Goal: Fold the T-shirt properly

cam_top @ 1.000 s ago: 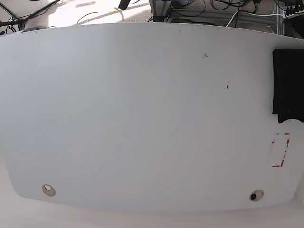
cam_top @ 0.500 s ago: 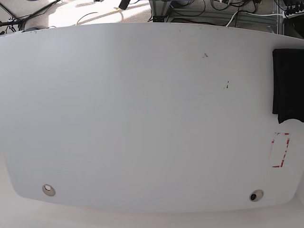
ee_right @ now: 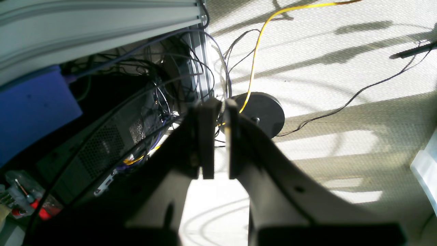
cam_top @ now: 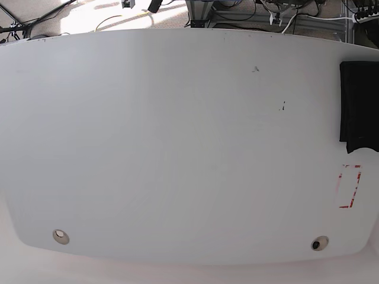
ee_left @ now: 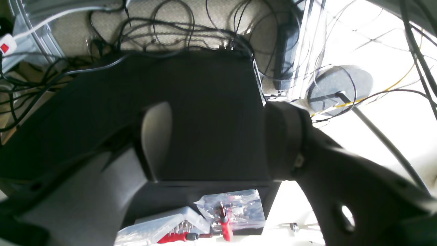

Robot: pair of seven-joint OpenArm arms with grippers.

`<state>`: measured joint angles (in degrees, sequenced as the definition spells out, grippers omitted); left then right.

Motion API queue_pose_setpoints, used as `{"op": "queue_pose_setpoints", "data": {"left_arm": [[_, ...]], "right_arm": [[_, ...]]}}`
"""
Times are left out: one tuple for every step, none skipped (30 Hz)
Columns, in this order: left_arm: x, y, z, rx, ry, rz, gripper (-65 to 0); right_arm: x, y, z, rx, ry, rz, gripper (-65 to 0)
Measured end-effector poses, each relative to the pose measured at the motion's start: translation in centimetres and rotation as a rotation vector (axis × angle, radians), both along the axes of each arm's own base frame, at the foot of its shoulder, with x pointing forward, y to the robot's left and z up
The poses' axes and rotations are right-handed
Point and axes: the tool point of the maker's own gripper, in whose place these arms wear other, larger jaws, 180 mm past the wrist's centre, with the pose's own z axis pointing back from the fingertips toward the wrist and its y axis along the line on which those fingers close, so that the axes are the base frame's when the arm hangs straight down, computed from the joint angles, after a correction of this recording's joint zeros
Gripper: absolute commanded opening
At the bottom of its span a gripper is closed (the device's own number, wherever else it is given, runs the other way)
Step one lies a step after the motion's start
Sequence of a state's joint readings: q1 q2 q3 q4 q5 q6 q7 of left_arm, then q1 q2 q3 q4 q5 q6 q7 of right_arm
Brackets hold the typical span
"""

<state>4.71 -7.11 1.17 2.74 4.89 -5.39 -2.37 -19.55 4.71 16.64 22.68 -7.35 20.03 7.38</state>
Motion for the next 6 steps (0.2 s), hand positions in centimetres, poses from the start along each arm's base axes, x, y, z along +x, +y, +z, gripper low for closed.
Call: {"op": "queue_pose_setpoints", "data": {"left_arm": [[0.25, -0.07, -0.02, -0.001, -0.003, 0.001, -26.2], [0.19, -0.16, -0.03, -0.002, 0.011, 0.001, -26.2], [0.15, -0.28, -0.04, -0.005, 0.017, 0.002, -26.2], [0.31, -0.36, -0.06, -0.007, 0.012, 0.001, -26.2], [0.43, -0.36, -0.06, -0.007, 0.010, 0.001, -26.2], [0.42, -0.33, -0.06, -0.006, 0.010, 0.001, -26.2]], "right_arm": [[-0.31, -0.08, -0.10, -0.007, 0.011, -0.004, -60.2], [-0.39, -0.02, -0.17, -0.005, 0.017, -0.005, -60.2], [-0.66, -0.07, -0.20, -0.005, 0.027, -0.004, -60.2], [-0.65, -0.09, -0.20, -0.005, 0.026, -0.003, -60.2], [-0.58, -0.10, -0.21, -0.005, 0.024, -0.004, -60.2], [-0.49, -0.10, -0.22, -0.005, 0.022, -0.004, -60.2]]}}
